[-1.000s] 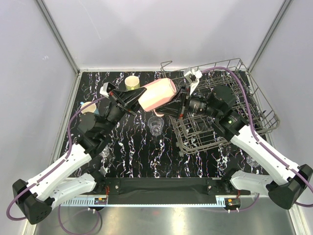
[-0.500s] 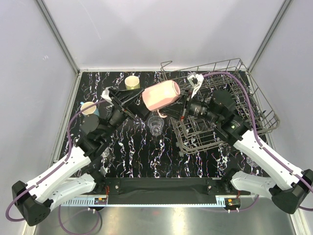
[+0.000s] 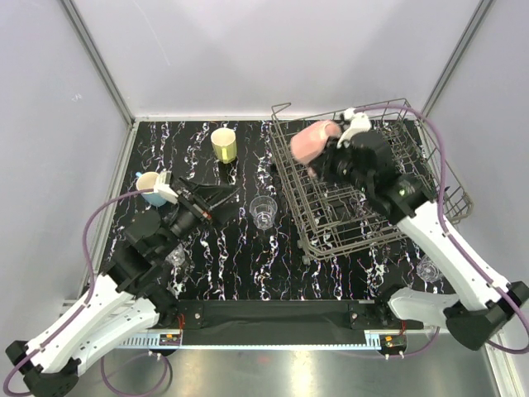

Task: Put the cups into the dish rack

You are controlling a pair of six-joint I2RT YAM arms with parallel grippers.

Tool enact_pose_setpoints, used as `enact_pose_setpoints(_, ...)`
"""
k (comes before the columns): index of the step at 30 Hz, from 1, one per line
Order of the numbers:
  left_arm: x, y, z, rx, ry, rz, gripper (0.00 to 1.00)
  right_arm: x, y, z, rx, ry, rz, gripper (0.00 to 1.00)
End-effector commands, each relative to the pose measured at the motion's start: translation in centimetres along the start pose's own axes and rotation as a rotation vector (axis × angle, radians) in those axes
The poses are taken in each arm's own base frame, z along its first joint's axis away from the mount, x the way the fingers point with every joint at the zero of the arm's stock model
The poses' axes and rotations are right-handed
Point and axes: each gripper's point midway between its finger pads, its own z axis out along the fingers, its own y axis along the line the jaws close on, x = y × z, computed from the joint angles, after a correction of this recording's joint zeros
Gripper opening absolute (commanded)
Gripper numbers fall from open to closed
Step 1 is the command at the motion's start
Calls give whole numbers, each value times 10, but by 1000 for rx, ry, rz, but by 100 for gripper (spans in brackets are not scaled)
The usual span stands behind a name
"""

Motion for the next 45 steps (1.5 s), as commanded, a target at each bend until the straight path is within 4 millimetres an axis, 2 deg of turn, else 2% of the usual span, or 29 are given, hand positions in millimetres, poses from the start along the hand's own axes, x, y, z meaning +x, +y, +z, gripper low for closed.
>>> enact_pose_setpoints(1,-15,15,-12,-106,-63,233,99,-71,-75,-10,287,-161,-13,0)
enact_pose_setpoints(3,-16,14,-19,-132,-49,323,99,-86,-106,-13,411,-177,-27,0)
enact_pose_setpoints(4,-15,14,-21,-139,-40,346,99,-88,-130,-6,482,-155,-39,0)
enact_pose_setpoints(5,-14,17,-23,-155,-26,366,99,-101,-137,-8,512,-173,-38,0)
enact_pose_setpoints(7,-10,19,-27,-147,5,412,99,-100,-160,3,572,-132,-38,0)
enact_pose_setpoints(8,-9,22,-28,-153,13,425,99,-110,-172,0,605,-150,-27,0)
enact_pose_setpoints(10,-7,29,-31,-165,29,455,99,-107,-199,8,687,-119,-23,0)
enact_pose_setpoints(11,-7,33,-31,-177,34,462,99,-112,-218,2,742,-124,-6,0)
enact_pose_setpoints(13,-7,42,-32,-190,40,477,99,-103,-251,6,826,-83,20,0)
enact_pose_setpoints(14,-7,43,-32,-190,39,482,99,-101,-275,-1,873,-78,55,0)
enact_pose_setpoints(16,1,44,-32,-177,83,482,99,-93,-294,5,878,-66,111,0)
enact_pose_setpoints(17,3,45,-32,-170,93,483,99,-89,-297,9,876,-57,123,0)
enact_pose_setpoints(18,5,46,-32,-168,103,489,99,-88,-314,2,914,-63,147,0)
enact_pose_setpoints(23,9,57,-35,-196,146,528,99,-76,-334,13,966,-9,127,0)
enact_pose_setpoints(29,9,58,-42,-204,154,561,99,-57,-353,28,1003,28,126,0)
enact_pose_setpoints(37,-3,54,-53,-236,109,613,99,-46,-376,48,1012,37,123,0)
enact_pose_setpoints(39,-5,55,-53,-242,101,627,99,-37,-379,55,1004,60,135,0)
enact_pose_setpoints(45,-7,58,-51,-263,98,637,99,-23,-394,62,1027,74,141,0)
